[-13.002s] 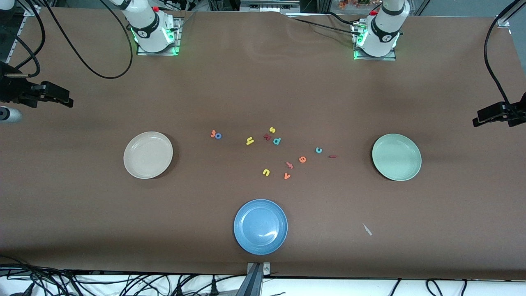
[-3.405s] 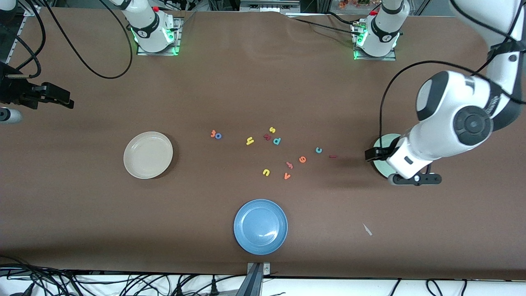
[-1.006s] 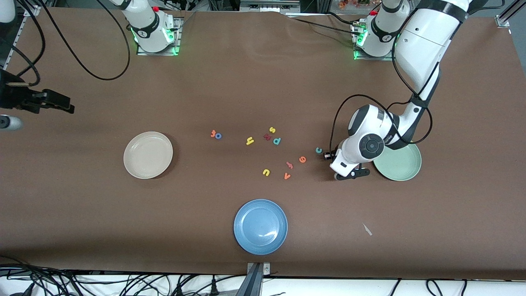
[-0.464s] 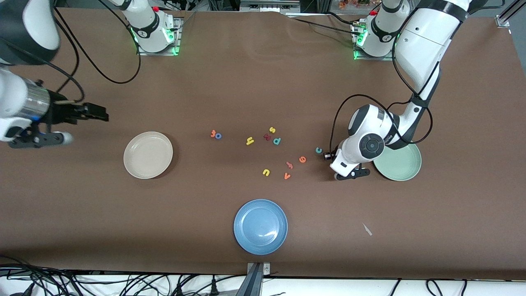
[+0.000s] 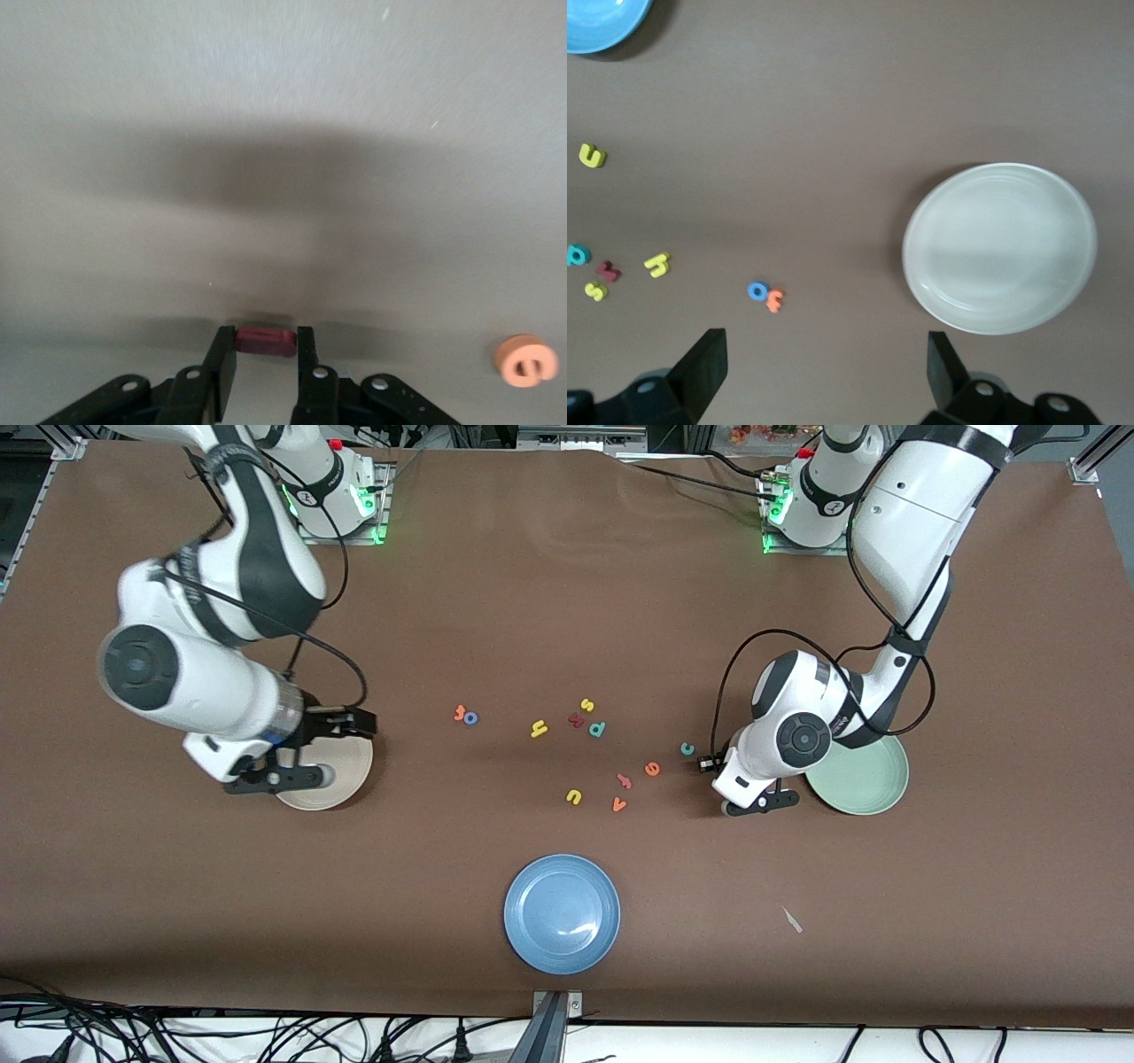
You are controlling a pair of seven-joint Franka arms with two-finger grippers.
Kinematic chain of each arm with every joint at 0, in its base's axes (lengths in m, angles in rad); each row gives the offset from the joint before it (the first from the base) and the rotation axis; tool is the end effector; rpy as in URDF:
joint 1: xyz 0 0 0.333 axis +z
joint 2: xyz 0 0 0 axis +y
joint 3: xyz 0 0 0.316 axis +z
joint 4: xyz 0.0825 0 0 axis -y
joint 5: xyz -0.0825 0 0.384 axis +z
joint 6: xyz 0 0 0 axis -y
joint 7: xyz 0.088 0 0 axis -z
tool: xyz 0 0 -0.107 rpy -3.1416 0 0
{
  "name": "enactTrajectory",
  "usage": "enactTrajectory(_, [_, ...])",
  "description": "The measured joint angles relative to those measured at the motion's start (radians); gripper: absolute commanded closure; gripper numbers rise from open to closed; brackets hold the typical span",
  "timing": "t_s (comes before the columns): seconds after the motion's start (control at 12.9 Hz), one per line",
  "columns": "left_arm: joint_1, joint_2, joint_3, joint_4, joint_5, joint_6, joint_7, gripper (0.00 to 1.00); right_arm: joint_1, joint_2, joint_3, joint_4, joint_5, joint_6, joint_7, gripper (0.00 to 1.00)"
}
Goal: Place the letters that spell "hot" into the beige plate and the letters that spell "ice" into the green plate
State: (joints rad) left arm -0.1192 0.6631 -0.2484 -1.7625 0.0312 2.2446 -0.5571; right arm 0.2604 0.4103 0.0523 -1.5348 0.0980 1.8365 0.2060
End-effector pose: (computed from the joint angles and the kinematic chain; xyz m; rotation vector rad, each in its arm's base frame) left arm 0.6048 -0.2208 0.1859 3.0619 0.3173 -0.3136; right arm 0.6320 0.2078 0.4112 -3.0502 -0.1108 0.2045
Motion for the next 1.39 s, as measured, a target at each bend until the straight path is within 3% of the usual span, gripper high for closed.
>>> enactTrajectory(0.31, [0.040,-0.094,0.007,0.066,0.000,-0.198,0.081,0.76,-0.005,0.009,0.087,-0.176,-0.007,0.218,0.070,0.00])
enactTrajectory(0.54, [0.140,-0.139,0.015,0.068,0.000,-0.314,0.249,0.76,-0.005,0.001,0.158,-0.333,-0.091,0.391,0.194,0.00])
enactTrajectory(0.7, [0.216,-0.139,0.020,0.061,0.008,-0.331,0.355,0.75,-0.005,-0.022,0.176,-0.439,-0.118,0.490,0.222,0.00])
enactTrajectory(0.93, [0.293,-0.095,0.025,0.046,0.127,-0.318,0.410,0.68,-0.009,-0.069,0.182,-0.564,-0.185,0.540,0.222,0.00])
enactTrajectory(1.08, [0.324,-0.047,0.025,0.043,0.148,-0.294,0.434,0.48,-0.010,-0.086,0.194,-0.625,-0.243,0.577,0.229,0.00])
enactTrajectory(1.16, [0.331,-0.030,0.025,0.042,0.149,-0.286,0.446,0.19,-0.010,-0.088,0.199,-0.649,-0.258,0.600,0.245,0.00])
enactTrajectory(1.24, [0.332,-0.023,0.025,0.042,0.149,-0.284,0.449,0.00,-0.010,-0.088,0.204,-0.671,-0.266,0.627,0.272,0.00])
enactTrajectory(1.39, [0.330,-0.024,0.017,0.047,0.149,-0.284,0.449,0.00,-0.010,-0.088,0.211,-0.701,-0.273,0.676,0.306,0.00])
